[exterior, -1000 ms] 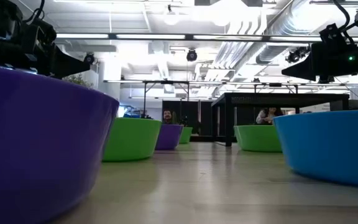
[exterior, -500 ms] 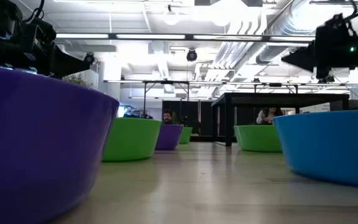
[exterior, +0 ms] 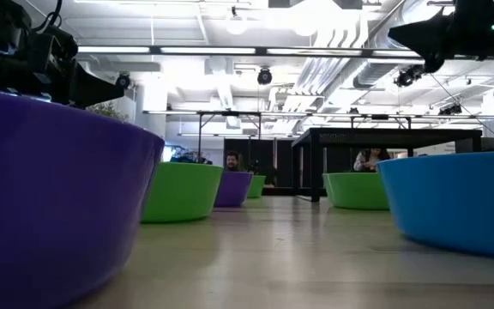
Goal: Pick & Place Mini bowls
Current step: Put the green bowl on the shelf
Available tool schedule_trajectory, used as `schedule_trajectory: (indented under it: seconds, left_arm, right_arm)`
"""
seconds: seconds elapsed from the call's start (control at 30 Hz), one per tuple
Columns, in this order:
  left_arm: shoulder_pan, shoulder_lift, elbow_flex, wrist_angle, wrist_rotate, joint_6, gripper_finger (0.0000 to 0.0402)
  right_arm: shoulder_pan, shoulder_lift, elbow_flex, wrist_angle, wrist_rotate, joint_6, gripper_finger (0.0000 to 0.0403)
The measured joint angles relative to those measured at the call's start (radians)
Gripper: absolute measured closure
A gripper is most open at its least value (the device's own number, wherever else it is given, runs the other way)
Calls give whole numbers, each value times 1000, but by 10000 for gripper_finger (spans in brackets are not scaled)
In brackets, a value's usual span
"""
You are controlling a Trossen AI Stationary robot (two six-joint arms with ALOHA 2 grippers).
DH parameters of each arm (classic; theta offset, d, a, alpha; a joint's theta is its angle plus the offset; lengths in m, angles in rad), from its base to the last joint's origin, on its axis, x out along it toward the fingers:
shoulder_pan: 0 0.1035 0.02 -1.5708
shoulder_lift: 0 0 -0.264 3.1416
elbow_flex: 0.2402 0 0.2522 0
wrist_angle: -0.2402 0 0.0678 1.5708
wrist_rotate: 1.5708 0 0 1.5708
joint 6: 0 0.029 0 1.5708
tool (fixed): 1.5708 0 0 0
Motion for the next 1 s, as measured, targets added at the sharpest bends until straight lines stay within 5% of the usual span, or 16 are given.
schedule_trajectory:
  seconds: [0.57, 1.0]
  left_arm:
    - [0, 0, 0, -1, 1, -22, 401]
    - [0, 0, 0, 3, 0, -23, 401]
  right_arm:
    - [384, 436, 304, -374, 393, 13, 403]
    - [582, 797, 510, -633, 442, 278, 377]
